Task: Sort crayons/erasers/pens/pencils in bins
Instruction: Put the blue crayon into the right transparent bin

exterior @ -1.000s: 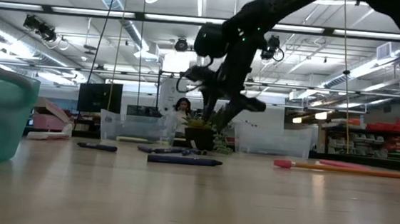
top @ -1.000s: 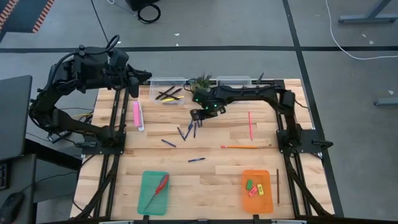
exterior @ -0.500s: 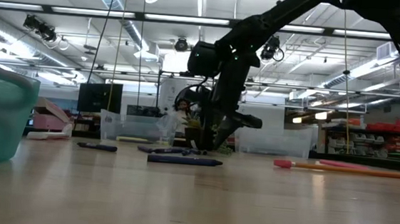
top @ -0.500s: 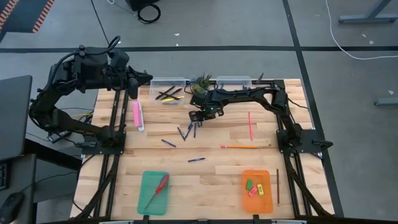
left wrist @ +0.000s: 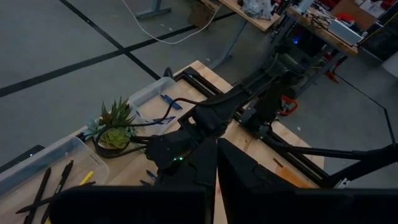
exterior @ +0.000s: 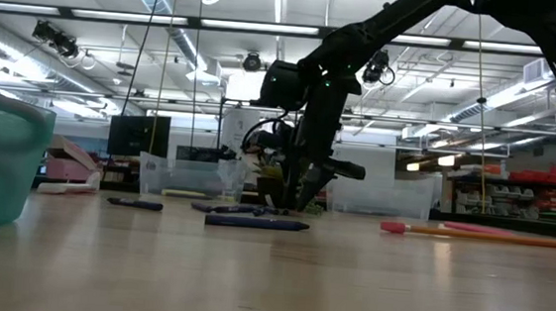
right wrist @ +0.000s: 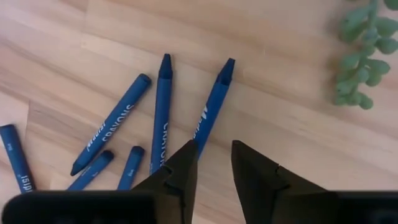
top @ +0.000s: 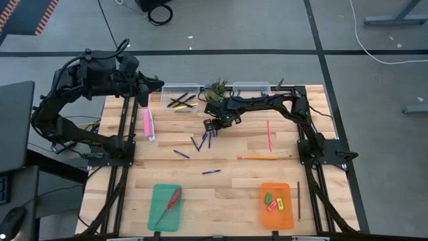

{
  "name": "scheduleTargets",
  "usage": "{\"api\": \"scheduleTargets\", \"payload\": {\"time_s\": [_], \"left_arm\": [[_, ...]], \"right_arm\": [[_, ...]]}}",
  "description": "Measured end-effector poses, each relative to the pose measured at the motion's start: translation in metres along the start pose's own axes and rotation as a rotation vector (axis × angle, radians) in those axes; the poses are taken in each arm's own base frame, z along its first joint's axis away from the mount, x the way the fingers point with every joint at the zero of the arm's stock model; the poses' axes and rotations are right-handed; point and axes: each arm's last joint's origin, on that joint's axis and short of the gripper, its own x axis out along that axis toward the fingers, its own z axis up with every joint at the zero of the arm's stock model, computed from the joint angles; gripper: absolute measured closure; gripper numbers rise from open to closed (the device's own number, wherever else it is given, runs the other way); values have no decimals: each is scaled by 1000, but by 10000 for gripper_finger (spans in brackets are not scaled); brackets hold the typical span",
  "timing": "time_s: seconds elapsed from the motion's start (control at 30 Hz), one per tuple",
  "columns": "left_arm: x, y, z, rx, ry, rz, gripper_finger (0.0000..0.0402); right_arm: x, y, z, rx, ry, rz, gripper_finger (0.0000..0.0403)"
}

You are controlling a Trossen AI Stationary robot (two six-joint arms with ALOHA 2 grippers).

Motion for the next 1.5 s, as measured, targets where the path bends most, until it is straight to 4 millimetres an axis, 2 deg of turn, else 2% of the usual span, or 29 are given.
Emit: {"api": "scheduleTargets", "payload": {"time_s": [0.43, 0.67, 1.1, 1.5], "left_arm": [[0, 0, 0, 0, 0, 0, 389], [0, 0, 0, 0, 5, -9, 379], [0, 0, 0, 9, 4, -9, 388], [0, 0, 0, 9, 5, -9, 385]], "right_arm": [[-2, 2, -1, 60, 37, 39, 302], [-2, 3, 0, 61, 30, 47, 302], [2, 3, 3, 62, -34, 36, 302], [5, -9, -2, -52, 17, -46, 302]]}}
